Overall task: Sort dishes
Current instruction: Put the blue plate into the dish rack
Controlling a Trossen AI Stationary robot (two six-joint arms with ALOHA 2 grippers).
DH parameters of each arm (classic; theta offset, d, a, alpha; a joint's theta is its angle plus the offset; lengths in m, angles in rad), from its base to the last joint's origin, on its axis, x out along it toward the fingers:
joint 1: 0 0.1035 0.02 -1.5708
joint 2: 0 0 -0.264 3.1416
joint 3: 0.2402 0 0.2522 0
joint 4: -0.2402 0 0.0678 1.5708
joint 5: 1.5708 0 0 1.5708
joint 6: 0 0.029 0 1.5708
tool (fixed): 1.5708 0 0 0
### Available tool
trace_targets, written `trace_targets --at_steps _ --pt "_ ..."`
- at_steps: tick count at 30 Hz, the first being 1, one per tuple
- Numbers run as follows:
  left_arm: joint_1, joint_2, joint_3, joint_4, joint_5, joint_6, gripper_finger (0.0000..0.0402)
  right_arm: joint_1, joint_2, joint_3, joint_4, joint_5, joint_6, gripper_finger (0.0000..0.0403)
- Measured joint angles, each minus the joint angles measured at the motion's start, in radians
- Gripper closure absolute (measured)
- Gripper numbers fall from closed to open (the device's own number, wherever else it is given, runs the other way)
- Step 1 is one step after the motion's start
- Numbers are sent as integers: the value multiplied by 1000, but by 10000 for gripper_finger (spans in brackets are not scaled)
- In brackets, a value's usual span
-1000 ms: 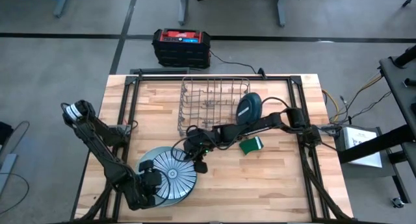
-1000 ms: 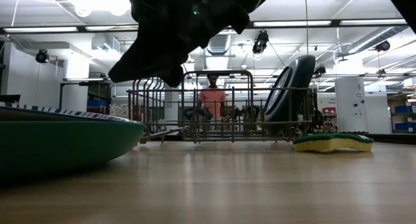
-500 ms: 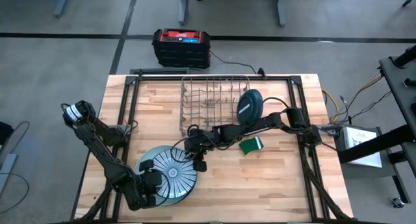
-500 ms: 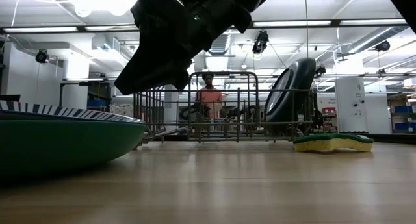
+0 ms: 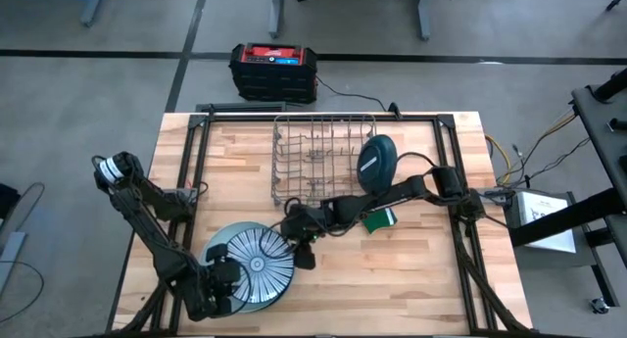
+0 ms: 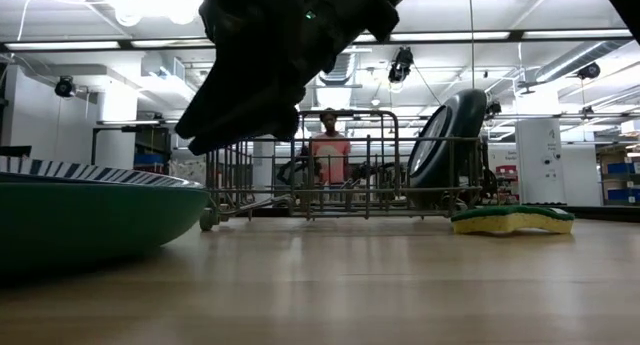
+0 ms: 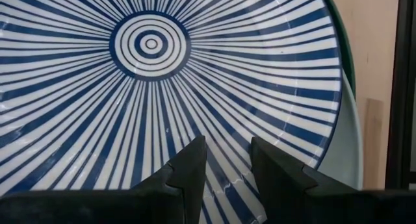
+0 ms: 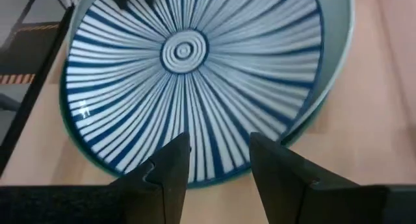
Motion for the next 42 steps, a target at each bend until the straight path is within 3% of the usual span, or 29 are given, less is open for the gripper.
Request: trace_targets --at_steps 11,22,27,32,42 --pt "-58 1 -1 26 -6 -6 286 30 0 -1 -23 16 139 271" --pt "-59 3 38 87 -84 127 286 74 -2 -1 -38 14 241 268" --pt "-58 0 169 -96 -120 230 286 87 -2 -1 -37 17 296 276" --pt "-79 -2 269 -350 -81 190 286 107 -2 -1 -37 104 354 288" --pt "-175 -3 180 -395 -33 39 286 143 -2 -1 -36 267 528 272"
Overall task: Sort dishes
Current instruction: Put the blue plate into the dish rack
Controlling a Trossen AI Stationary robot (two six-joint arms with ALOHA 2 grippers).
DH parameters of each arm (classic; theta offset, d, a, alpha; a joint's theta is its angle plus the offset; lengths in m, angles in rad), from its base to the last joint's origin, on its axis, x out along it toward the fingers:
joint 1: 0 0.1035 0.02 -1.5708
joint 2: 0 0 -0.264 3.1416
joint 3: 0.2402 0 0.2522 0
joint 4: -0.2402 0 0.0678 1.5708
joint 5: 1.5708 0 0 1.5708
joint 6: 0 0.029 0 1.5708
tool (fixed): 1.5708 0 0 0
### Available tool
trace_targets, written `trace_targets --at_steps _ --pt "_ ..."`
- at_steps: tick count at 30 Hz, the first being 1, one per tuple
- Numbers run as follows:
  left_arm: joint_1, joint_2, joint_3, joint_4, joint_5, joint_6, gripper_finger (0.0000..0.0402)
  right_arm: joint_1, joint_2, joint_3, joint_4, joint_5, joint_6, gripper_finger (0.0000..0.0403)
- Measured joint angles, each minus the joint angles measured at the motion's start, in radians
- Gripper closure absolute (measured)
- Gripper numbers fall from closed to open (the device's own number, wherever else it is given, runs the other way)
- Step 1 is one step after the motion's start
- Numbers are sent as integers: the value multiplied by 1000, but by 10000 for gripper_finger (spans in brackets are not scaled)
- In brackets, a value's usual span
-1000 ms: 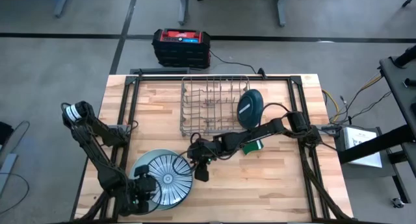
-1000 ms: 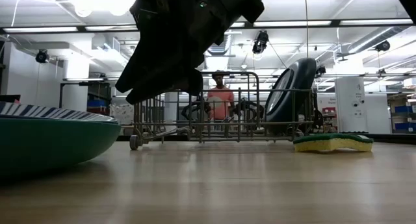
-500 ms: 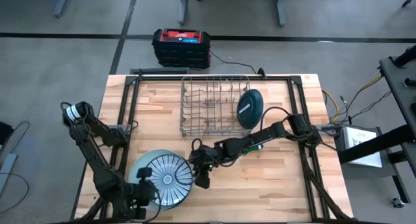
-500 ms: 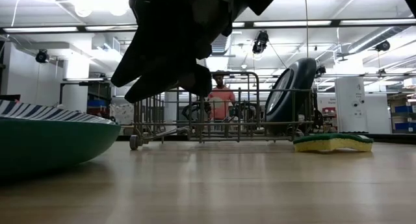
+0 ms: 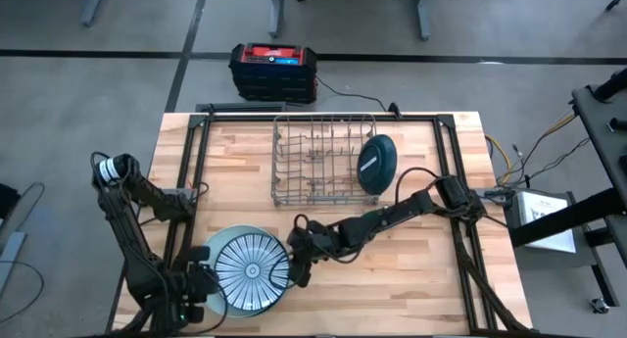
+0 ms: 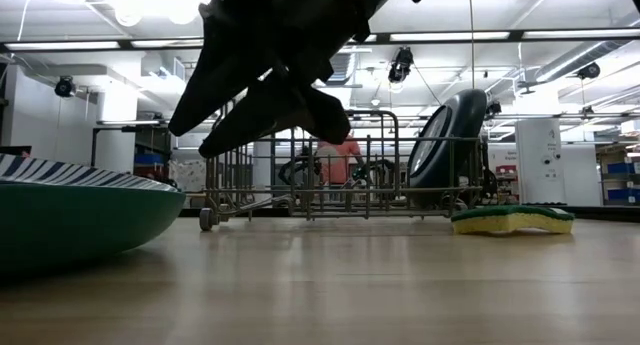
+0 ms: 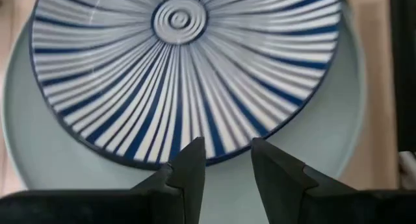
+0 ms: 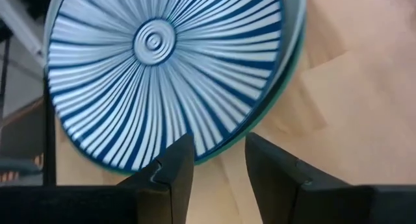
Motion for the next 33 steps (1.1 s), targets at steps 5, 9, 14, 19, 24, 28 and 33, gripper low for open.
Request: trace_targets --at_steps 5,9,14,19,24,28,33 --pt "-5 -1 -41 9 -5 0 286 9 0 0 12 68 70 254" --pt "-5 -2 -51 10 -14 7 286 22 22 0 30 93 117 246" --pt "-5 -2 -52 10 -14 15 286 30 63 -1 73 108 166 242" --pt "-6 -3 -91 66 -26 21 286 28 74 -1 79 148 198 244" --pt "-6 -4 -130 135 -66 34 286 27 76 -1 129 154 196 238" --pt "-5 -3 -134 138 -83 53 286 25 77 -1 176 153 174 243" --pt "-6 0 -144 145 -97 53 286 16 78 -1 193 153 170 261"
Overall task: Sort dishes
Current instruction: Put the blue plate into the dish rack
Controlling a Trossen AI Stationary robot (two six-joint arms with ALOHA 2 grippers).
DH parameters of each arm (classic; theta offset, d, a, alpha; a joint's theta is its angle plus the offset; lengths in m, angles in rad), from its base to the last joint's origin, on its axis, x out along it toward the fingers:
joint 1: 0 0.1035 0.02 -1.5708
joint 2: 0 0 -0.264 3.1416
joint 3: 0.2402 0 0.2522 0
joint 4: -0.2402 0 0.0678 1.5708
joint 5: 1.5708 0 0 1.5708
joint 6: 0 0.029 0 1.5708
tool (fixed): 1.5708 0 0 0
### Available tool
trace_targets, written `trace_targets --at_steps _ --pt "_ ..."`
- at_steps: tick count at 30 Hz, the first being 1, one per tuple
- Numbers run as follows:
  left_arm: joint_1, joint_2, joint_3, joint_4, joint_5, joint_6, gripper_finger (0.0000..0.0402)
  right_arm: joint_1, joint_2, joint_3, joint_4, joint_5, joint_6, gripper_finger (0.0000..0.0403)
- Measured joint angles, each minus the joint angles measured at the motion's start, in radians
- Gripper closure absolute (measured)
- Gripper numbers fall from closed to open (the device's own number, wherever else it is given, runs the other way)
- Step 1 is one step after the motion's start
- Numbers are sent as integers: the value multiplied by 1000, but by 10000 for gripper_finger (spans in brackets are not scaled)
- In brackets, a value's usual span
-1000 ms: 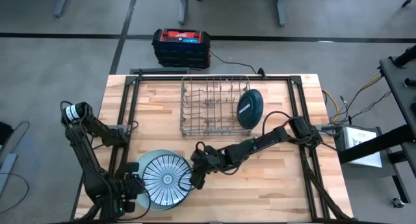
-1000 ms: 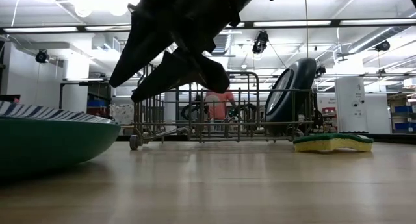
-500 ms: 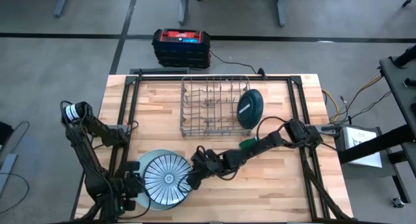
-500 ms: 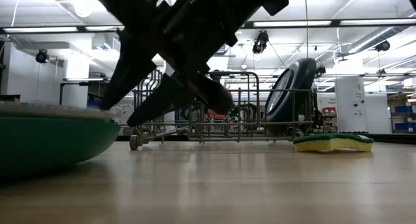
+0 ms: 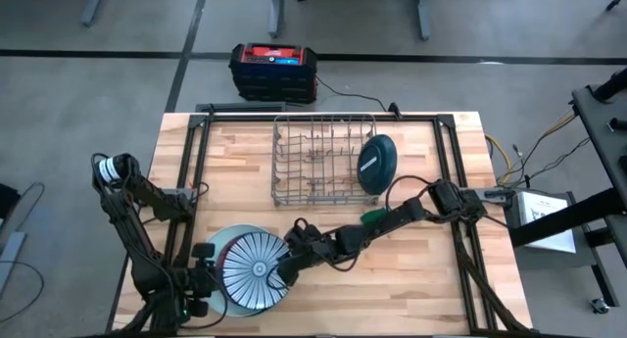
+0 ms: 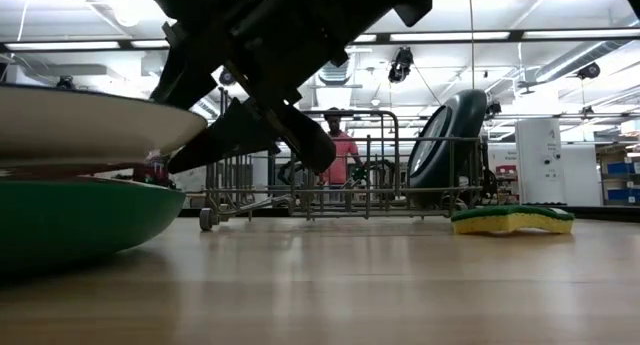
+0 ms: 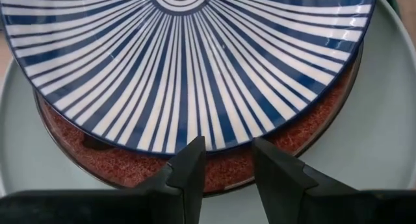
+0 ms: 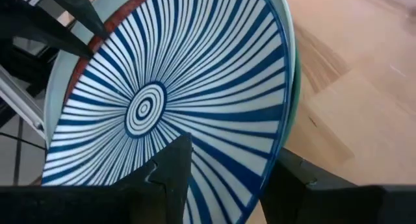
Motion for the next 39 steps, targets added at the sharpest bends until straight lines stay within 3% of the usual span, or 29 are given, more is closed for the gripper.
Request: trace_targets --at_steps 16,39 --pt "0 2 -22 42 -46 -15 286 -26 -7 5 22 5 -42 384" --pt "-17 -5 151 -181 -51 5 286 -23 -116 -1 -2 -14 -255 402"
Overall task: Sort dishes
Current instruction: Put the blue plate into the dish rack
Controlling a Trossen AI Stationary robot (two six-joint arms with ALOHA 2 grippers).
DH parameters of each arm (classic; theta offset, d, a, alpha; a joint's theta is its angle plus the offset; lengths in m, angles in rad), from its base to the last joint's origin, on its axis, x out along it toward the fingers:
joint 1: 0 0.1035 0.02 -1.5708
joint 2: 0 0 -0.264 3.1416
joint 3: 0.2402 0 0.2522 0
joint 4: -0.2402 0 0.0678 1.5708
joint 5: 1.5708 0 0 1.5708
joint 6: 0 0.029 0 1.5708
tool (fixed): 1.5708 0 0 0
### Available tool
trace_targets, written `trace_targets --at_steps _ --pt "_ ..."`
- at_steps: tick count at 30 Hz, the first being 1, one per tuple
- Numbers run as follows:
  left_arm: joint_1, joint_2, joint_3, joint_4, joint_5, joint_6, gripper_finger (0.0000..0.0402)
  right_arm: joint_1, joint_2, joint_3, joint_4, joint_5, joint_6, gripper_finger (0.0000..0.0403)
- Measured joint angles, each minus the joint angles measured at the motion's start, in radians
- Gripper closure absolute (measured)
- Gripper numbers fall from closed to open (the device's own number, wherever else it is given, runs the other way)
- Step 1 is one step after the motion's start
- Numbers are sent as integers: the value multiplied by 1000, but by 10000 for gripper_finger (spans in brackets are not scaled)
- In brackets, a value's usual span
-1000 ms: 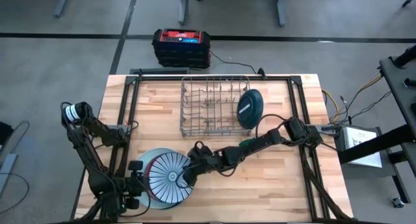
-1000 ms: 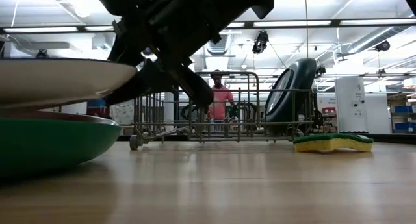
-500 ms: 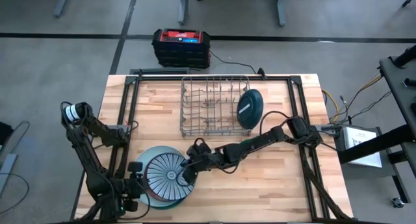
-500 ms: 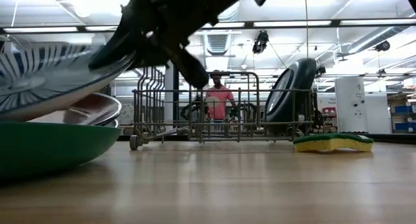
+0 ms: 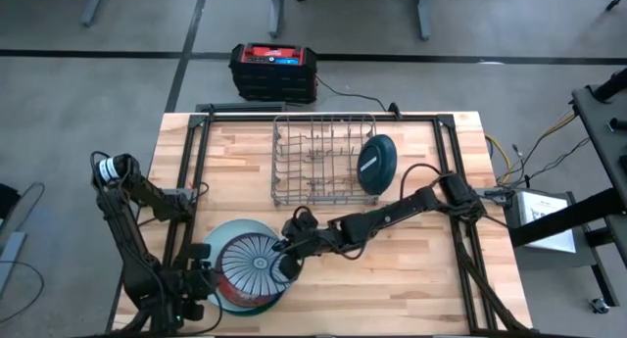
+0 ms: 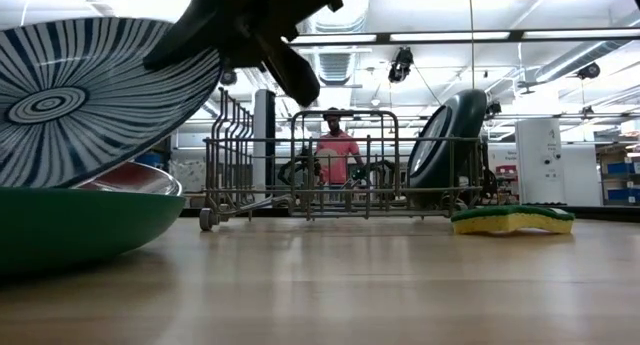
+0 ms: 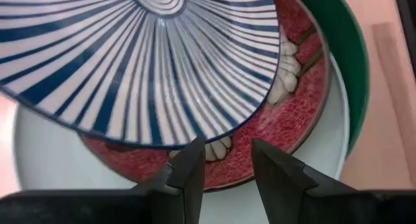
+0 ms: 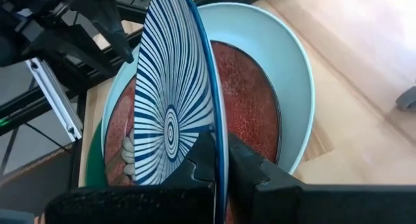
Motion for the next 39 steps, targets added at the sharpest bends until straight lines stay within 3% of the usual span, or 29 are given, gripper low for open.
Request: trace_targets --at_steps 17,26,32,39 --pt "-37 -2 135 -131 -100 0 286 3 -147 -2 -32 3 -206 402" --pt "-37 -2 169 -165 -107 17 286 14 -272 -1 -120 14 -452 402" --pt "-38 -2 220 -204 -213 58 286 11 -403 -1 -233 87 -601 401" --pt "-34 -3 308 -380 -445 58 286 -46 -577 -5 -333 131 -902 401"
